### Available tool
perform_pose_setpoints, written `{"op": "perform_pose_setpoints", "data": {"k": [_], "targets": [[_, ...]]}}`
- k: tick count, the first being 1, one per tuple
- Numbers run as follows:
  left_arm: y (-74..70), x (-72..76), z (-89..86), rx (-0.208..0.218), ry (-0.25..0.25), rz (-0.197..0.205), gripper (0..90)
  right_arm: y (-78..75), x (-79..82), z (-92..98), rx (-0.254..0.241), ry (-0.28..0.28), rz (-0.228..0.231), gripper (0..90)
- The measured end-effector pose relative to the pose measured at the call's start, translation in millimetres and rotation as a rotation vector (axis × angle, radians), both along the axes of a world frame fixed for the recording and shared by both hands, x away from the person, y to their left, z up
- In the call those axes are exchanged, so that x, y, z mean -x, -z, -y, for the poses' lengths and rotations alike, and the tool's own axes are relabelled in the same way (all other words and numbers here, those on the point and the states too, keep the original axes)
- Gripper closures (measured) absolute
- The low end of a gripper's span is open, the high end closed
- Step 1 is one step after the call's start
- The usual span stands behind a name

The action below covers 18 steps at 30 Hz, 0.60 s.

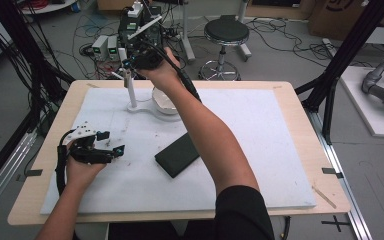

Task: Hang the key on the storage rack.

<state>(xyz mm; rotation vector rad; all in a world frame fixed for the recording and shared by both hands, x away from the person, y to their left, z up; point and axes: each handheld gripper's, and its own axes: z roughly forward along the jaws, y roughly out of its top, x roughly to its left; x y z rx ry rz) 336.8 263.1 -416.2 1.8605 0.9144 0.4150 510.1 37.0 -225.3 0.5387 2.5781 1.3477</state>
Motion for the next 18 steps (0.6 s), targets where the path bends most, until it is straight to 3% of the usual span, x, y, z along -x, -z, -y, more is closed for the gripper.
{"op": "perform_pose_setpoints", "data": {"k": [4, 11, 18], "targets": [[0.4, 0.4, 1.6, -0.006, 0.001, 0.000, 13.0, 4.4, -5.1, -10.9, 0.006, -0.015, -0.002, 90.0], [0.3, 1.4, 0.5, -0.008, 0.003, 0.000, 13.0, 12.9, -21.4, -26.3, 0.024, 0.016, -0.028, 90.0], [0.7, 2.0, -1.8, 0.001, -0.002, -0.002, 13.0, 17.5, -25.1, -30.8, 0.060, 0.047, -0.022, 90.0]]}}
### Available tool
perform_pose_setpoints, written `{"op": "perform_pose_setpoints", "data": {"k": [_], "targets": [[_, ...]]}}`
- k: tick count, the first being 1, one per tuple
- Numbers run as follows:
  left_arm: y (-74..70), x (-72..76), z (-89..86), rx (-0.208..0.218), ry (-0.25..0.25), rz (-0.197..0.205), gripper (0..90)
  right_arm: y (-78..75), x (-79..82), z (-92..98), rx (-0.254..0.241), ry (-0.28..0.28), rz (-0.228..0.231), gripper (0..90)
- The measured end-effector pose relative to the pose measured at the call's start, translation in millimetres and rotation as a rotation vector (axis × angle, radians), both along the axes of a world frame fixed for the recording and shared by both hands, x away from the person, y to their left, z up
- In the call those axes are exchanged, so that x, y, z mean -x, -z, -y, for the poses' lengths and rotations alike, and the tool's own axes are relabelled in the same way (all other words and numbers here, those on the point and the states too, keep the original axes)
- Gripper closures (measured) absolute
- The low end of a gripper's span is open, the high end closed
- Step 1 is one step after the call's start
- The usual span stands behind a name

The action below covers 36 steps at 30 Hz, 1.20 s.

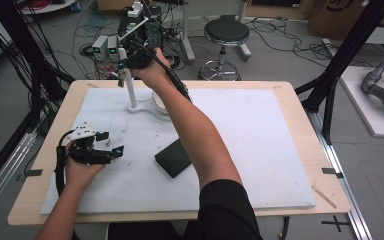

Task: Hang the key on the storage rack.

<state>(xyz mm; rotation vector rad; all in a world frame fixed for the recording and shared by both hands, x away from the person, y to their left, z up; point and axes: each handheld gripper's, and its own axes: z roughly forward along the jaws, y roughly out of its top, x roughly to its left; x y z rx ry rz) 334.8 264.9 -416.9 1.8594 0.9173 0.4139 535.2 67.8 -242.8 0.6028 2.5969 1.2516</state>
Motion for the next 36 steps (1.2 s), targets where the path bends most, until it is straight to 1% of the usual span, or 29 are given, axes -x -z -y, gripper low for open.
{"op": "perform_pose_setpoints", "data": {"k": [4, 5, 6, 7, 8, 9, 10, 11, 12, 14, 16, 18, 19, 21, 22, 23, 24, 25, 26, 27, 28, 29, 31, 32, 34, 36], "targets": [[0.2, -0.2, -0.4, -0.001, 0.003, -0.001, 13.0, 1.3, -2.8, 1.3, -0.002, 0.011, -0.001, 90.0], [0.2, 0.0, -0.1, 0.000, 0.002, -0.001, 13.0, 2.3, -3.7, 1.8, -0.007, 0.012, -0.009, 87.9], [0.0, 0.2, -0.1, -0.003, 0.003, -0.001, 13.0, 2.3, -3.7, 1.8, -0.007, 0.012, -0.009, 87.9], [-0.1, 0.2, -0.3, -0.006, 0.007, -0.001, 13.0, 2.3, -3.4, 3.8, -0.026, 0.026, 0.007, 72.8], [0.0, 0.3, -0.4, -0.005, 0.007, 0.000, 13.0, 2.3, -3.4, 3.8, -0.026, 0.026, 0.007, 72.8], [0.1, 0.3, -0.5, -0.004, 0.005, 0.000, 13.0, 0.9, -2.1, 6.1, -0.039, 0.050, 0.013, 67.6], [0.2, 0.2, -0.7, -0.003, 0.003, 0.001, 13.0, 0.9, -2.1, 6.1, -0.039, 0.050, 0.013, 67.6], [0.3, 0.1, -1.0, -0.002, 0.004, 0.002, 13.0, -2.3, 0.2, 11.0, -0.057, 0.052, 0.013, 63.9], [0.5, 0.0, -1.2, 0.001, 0.003, 0.001, 13.0, -2.3, 0.2, 11.0, -0.057, 0.052, 0.013, 63.9], [0.6, -0.2, -1.5, 0.001, 0.005, 0.000, 13.0, -5.5, 5.4, 18.5, -0.077, 0.054, 0.025, 59.6], [0.6, -0.4, -1.6, 0.006, 0.008, 0.001, 13.0, -7.9, 12.5, 29.4, -0.102, 0.062, 0.026, 54.8], [0.9, -1.0, -1.6, 0.013, 0.009, 0.000, 13.0, -10.3, 21.0, 44.2, -0.118, 0.059, 0.038, 53.8], [0.8, -0.9, -1.6, 0.011, 0.009, -0.001, 13.0, -11.6, 25.0, 53.1, -0.128, 0.056, 0.051, 50.3], [0.3, -0.2, -1.0, 0.010, 0.010, 0.002, 13.0, -14.4, 33.5, 72.6, -0.148, 0.075, 0.051, 47.8], [0.0, 0.2, -0.7, 0.006, 0.011, 0.002, 13.0, -15.6, 37.1, 83.2, -0.157, 0.077, 0.053, 45.8], [-0.3, 0.7, 0.0, 0.005, 0.010, 0.002, 13.0, -16.8, 41.3, 94.1, -0.163, 0.090, 0.060, 43.3], [-0.6, 0.8, 0.5, 0.001, 0.015, 0.003, 13.0, -18.6, 48.8, 116.9, -0.181, 0.105, 0.054, 38.3], [-0.9, 1.2, 1.2, -0.005, 0.016, 0.003, 13.0, -18.6, 48.8, 116.9, -0.181, 0.105, 0.054, 38.3], [-0.8, 1.3, 2.3, -0.008, 0.019, 0.003, 13.0, -19.1, 52.9, 128.5, -0.188, 0.112, 0.063, 35.6], [-0.8, 1.5, 3.1, -0.010, 0.021, 0.001, 13.0, -19.0, 59.3, 142.4, -0.188, 0.136, 0.086, 33.5], [-0.6, 1.5, 4.6, -0.013, 0.023, 0.000, 13.0, -18.3, 62.7, 150.9, -0.188, 0.141, 0.091, 31.2], [-0.4, 1.5, 5.6, -0.017, 0.025, -0.002, 13.0, -16.3, 69.1, 164.3, -0.188, 0.157, 0.092, 29.3], [0.3, 1.3, 9.2, -0.023, 0.032, -0.005, 13.0, -11.6, 77.8, 182.7, -0.180, 0.172, 0.104, 28.8], [0.4, 1.3, 10.3, -0.027, 0.034, -0.006, 13.0, -7.0, 84.3, 195.7, -0.181, 0.181, 0.098, 28.4], [0.6, 1.4, 13.3, -0.028, 0.039, -0.005, 13.0, 1.7, 94.3, 212.8, -0.184, 0.198, 0.087, 27.9], [0.5, 1.8, 15.5, -0.034, 0.047, -0.008, 13.0, 13.3, 106.7, 229.6, -0.167, 0.210, 0.072, 26.8]]}}
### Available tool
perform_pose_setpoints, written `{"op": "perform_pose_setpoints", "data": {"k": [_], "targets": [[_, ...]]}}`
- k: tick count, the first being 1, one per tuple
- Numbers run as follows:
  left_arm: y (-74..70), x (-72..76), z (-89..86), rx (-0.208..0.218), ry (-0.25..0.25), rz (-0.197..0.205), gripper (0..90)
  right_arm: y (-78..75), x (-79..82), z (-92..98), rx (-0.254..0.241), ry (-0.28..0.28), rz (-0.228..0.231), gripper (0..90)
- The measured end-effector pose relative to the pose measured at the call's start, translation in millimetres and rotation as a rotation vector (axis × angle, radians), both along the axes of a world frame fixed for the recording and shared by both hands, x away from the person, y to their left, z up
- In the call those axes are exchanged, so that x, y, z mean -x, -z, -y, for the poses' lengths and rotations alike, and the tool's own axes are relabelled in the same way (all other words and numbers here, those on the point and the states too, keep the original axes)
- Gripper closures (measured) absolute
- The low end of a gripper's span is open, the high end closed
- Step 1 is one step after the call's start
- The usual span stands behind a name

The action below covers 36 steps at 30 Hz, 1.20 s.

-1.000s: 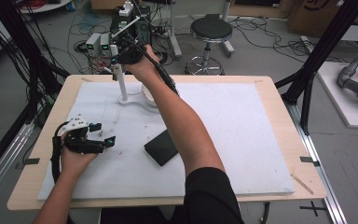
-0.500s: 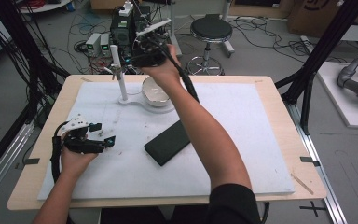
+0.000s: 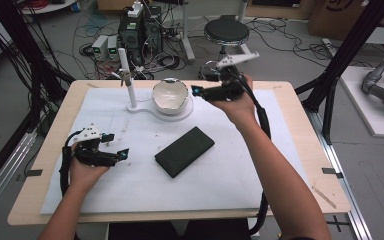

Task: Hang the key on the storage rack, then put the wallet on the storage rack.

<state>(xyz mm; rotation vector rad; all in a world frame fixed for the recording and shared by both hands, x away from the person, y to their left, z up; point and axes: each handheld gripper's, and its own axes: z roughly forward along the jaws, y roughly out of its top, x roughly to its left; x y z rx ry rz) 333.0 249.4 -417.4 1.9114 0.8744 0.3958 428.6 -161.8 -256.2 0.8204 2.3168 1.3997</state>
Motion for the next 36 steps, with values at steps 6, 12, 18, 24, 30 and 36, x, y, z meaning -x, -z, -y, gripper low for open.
{"op": "perform_pose_setpoints", "data": {"k": [6, 12, 18, 24, 30, 36], "targets": [[-0.2, 0.7, 4.3, -0.009, 0.016, 0.000, 13.0, 43.1, 43.0, 40.5, 0.015, 0.036, -0.026, 25.6], [0.5, 0.6, 8.7, -0.011, 0.027, -0.001, 13.0, 90.6, 74.1, 74.9, -0.044, 0.066, -0.096, 24.5], [2.0, -0.4, 10.7, -0.008, 0.046, -0.010, 13.0, 124.1, 89.4, 101.8, -0.090, 0.133, -0.118, 24.1], [2.1, -1.9, 12.0, 0.016, 0.052, -0.010, 13.0, 135.2, 91.7, 110.6, -0.079, 0.177, -0.117, 23.2], [1.9, -1.1, 11.8, 0.014, 0.049, -0.013, 13.0, 140.3, 86.8, 109.9, -0.075, 0.179, -0.133, 22.0], [3.8, -3.7, 12.6, 0.019, 0.045, -0.019, 13.0, 143.1, 83.3, 108.0, -0.068, 0.158, -0.156, 21.9]]}}
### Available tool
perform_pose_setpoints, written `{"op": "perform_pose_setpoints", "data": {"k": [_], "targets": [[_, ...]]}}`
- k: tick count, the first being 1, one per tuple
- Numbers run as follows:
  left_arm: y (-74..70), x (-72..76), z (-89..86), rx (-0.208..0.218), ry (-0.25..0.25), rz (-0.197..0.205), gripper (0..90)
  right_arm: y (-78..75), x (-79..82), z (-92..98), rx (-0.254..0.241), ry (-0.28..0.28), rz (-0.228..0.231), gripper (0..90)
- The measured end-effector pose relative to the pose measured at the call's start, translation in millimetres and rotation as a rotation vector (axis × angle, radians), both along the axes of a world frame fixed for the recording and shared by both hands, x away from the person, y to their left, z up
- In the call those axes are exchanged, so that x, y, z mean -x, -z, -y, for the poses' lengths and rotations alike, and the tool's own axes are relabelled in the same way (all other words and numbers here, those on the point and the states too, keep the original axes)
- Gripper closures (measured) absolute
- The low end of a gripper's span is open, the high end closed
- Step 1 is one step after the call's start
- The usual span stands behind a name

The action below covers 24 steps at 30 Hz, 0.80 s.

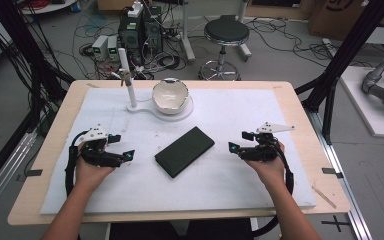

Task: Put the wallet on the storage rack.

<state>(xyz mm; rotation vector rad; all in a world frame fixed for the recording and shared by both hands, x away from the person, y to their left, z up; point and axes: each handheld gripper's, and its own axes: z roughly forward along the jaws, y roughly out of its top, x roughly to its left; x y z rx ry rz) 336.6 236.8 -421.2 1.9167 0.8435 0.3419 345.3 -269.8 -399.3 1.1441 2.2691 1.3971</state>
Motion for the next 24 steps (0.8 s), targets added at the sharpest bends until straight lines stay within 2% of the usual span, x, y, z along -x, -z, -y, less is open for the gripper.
{"op": "perform_pose_setpoints", "data": {"k": [11, 21, 24], "targets": [[0.2, 0.2, -0.8, -0.003, 0.013, -0.006, 13.0, 0.1, -2.1, -1.3, -0.006, 0.005, 0.004, 22.0], [-0.6, 0.0, 5.0, -0.002, 0.017, -0.015, 13.1, 3.1, -6.7, -6.8, 0.001, -0.003, -0.013, 22.0], [0.5, -0.9, 9.6, -0.004, 0.030, -0.027, 13.2, 5.3, -8.8, -9.0, 0.026, -0.010, -0.018, 22.0]]}}
